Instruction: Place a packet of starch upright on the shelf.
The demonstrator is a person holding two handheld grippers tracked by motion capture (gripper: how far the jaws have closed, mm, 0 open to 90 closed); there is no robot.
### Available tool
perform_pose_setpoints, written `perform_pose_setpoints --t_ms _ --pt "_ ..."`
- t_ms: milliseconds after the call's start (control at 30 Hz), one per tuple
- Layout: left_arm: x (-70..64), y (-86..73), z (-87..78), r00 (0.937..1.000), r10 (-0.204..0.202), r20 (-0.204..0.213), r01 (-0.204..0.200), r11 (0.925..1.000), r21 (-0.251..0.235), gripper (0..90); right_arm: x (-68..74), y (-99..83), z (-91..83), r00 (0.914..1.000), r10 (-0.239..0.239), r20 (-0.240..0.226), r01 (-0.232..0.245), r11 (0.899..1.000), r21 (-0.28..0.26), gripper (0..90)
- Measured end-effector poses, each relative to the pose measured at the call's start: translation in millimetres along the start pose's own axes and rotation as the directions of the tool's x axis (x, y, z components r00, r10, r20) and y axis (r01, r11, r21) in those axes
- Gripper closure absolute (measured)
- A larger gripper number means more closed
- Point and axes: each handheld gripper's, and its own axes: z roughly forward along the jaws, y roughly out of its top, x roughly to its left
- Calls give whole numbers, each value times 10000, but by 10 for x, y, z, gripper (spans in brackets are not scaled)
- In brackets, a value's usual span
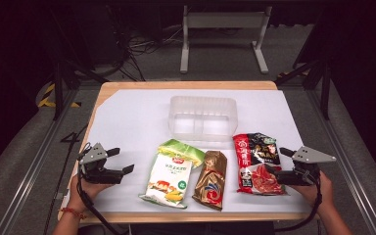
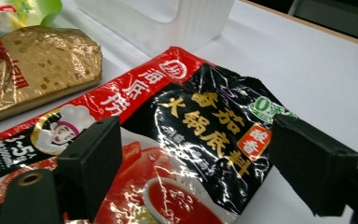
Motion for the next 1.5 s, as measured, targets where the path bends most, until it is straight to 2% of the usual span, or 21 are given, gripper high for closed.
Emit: perform_pose_setpoints --t_ms 100,267,333,367,467,500,567,600,733,800,833,1000,1033,1133,1167,1300,1367,1400,1500 --pt "-24 -6 25 9993 -4 380 -4 9998 204 160 -31 -34 -18 10000 6 47 -6 10000 64 176" --pt "-54 -12 39 9965 -73 835 48 9996 295 167 -79 -36 -6 9995 314 -73 -314 9995 25 192" --pt "-58 -2 61 9952 -5 980 -36 9991 416 171 -74 -27 12 9995 286 -127 -285 9996 74 197" --pt "-58 7 76 9926 -181 1199 128 9989 441 171 -71 -25 18 9995 274 -148 -272 9996 86 198" --pt "-54 36 101 9921 -185 1243 125 9987 485 171 -60 -29 40 9997 159 -208 -155 9997 191 198" --pt "-62 78 145 9880 -281 1521 208 9985 497 172 -55 -33 44 9998 100 -187 -96 9997 242 198" --pt "-66 106 182 9872 -209 1582 115 9981 599 169 -59 -39 46 9997 99 -227 -94 9997 223 203" --pt "-68 136 249 9823 -350 1838 218 9971 733 168 -63 -38 47 9997 156 -211 -151 9996 218 203" --pt "-54 189 345 9733 -540 2230 350 9955 880 164 -64 -40 42 9994 274 -199 -270 9994 196 198" --pt "-52 217 404 9726 -550 2259 318 9940 1051 159 -54 -43 36 9997 167 -162 -163 9996 224 198" --pt "-49 226 435 9692 -649 2374 407 9936 1055 158 -52 -43 36 9998 145 -170 -142 9996 224 198" --pt "-37 295 598 9619 -742 2630 383 9895 1391 159 -56 -40 40 9996 191 -191 -187 9996 214 199" --pt "-44 317 641 9628 -686 2614 320 9894 1419 159 -55 -41 43 9996 173 -206 -169 9996 220 199" --pt "-65 380 792 9580 -613 2800 111 9841 1773 157 -49 -40 49 9997 113 -211 -107 9996 279 198" --pt "-73 425 882 9540 -661 2924 108 9823 1870 151 -47 -41 53 9996 104 -247 -97 9995 297 198" --pt "-116 506 1028 9480 -651 3115 34 9808 1949 153 -45 -47 59 9996 50 -286 -40 9994 338 196" --pt "-137 523 1066 9504 -546 3063 -96 9789 2042 155 -46 -48 58 9996 36 -276 -26 9994 350 197" --pt "-161 541 1145 9484 -492 3133 -243 9737 2263 152 -47 -49 57 9996 39 -287 -29 9994 348 196" --pt "-175 556 1216 9455 -559 3208 -242 9703 2406 153 -51 -50 57 9996 55 -295 -45 9994 346 196"
